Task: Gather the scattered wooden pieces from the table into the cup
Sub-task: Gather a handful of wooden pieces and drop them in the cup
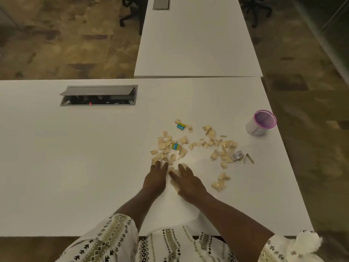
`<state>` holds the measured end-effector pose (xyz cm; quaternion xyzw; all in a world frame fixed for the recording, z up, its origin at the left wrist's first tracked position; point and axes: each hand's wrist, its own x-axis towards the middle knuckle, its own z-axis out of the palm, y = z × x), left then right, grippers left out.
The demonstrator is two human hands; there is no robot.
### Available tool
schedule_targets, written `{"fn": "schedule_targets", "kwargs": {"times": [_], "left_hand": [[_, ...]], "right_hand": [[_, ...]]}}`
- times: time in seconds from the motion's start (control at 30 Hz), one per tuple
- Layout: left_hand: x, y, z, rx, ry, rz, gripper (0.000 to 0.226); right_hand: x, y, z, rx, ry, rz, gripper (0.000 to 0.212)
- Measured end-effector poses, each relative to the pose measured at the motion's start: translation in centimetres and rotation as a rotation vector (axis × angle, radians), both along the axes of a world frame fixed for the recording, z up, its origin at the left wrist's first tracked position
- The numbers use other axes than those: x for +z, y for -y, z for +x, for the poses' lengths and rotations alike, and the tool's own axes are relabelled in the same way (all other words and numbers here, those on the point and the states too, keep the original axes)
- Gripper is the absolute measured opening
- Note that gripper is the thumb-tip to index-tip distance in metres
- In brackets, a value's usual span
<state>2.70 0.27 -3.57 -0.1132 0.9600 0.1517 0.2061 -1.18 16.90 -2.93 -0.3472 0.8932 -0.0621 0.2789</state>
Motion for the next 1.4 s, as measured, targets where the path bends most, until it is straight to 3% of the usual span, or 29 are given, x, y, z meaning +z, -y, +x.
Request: {"fn": "schedule_targets", "kwargs": {"times": [0.17, 0.4, 0.6, 0.73, 0.97, 1.07, 1.27, 1.4], "left_hand": [[-0.4, 0.1, 0.0, 0.005, -0.014, 0.019, 0.041], [-1.0, -0.3, -0.5, 0.011, -0.024, 0.020, 0.037], [-0.5, -1.0, -1.6, 0.131, -0.071, 0.100, 0.031], [-0.2, -1.6, -2.6, 0.219, -0.135, 0.131, 0.013], [0.6, -3.3, -5.6, 0.407, -0.232, 0.228, 0.016], [1.0, -4.9, -7.7, 0.516, -0.251, 0.297, 0.020], [2.3, -9.0, -12.9, 0.605, -0.284, 0.411, 0.019], [3.6, -12.4, -17.0, 0.605, -0.310, 0.482, 0.017]], "right_hand": [[-0.5, 0.9, -0.1, -0.050, 0.071, -0.107, 0.046], [-1.1, 0.0, -0.9, -0.026, -0.063, -0.187, 0.026], [-1.3, -0.9, -2.9, -0.335, -0.041, -0.287, 0.021], [0.4, -1.7, -4.9, -0.701, 0.206, -0.434, 0.023], [1.1, -4.2, -8.2, -1.174, 0.607, -0.657, 0.006], [1.6, -5.4, -9.8, -1.269, 0.711, -0.762, 0.009], [2.7, -8.9, -13.8, -1.287, 0.684, -0.764, 0.009], [3.8, -12.2, -16.9, -1.228, 0.498, -0.684, 0.008]]}}
